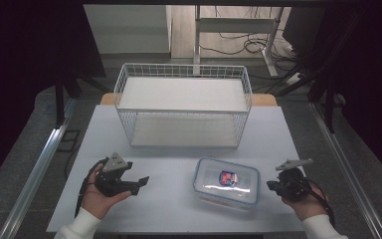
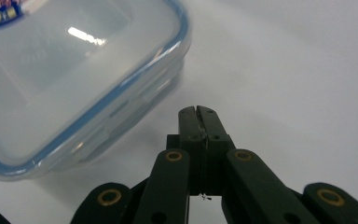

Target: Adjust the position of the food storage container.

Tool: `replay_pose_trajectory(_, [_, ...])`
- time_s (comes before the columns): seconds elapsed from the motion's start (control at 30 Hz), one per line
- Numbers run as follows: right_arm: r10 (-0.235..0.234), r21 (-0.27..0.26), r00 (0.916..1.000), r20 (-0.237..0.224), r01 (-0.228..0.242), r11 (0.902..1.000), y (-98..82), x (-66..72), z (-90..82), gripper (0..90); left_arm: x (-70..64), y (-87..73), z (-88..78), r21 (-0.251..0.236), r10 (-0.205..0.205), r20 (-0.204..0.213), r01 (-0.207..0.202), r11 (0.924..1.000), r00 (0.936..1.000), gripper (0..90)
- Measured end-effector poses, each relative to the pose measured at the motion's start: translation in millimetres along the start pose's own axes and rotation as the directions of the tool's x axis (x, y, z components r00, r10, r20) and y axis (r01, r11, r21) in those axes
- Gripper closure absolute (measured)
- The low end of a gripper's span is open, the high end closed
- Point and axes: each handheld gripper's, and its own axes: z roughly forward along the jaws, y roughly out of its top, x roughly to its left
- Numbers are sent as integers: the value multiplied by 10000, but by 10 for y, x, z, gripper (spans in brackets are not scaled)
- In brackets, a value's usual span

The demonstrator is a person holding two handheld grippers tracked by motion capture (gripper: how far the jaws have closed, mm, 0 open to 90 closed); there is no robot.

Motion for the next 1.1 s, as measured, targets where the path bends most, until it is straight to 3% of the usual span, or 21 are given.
replay_pose_trajectory(0.2, [-77,237,9996,-283,84,9997,37,46,157,888,27,-12,-6,13,-119,-41,119,9999,9999,215])
replay_pose_trajectory(0.47, [-67,343,9994,-346,79,9994,167,88,201,889,45,-50,-33,63,-245,-116,245,9997,9996,215])
replay_pose_trajectory(1.1, [-761,148,9928,-922,778,9969,660,484,561,888,119,-65,-62,-47,-514,-113,514,9987,9986,214])
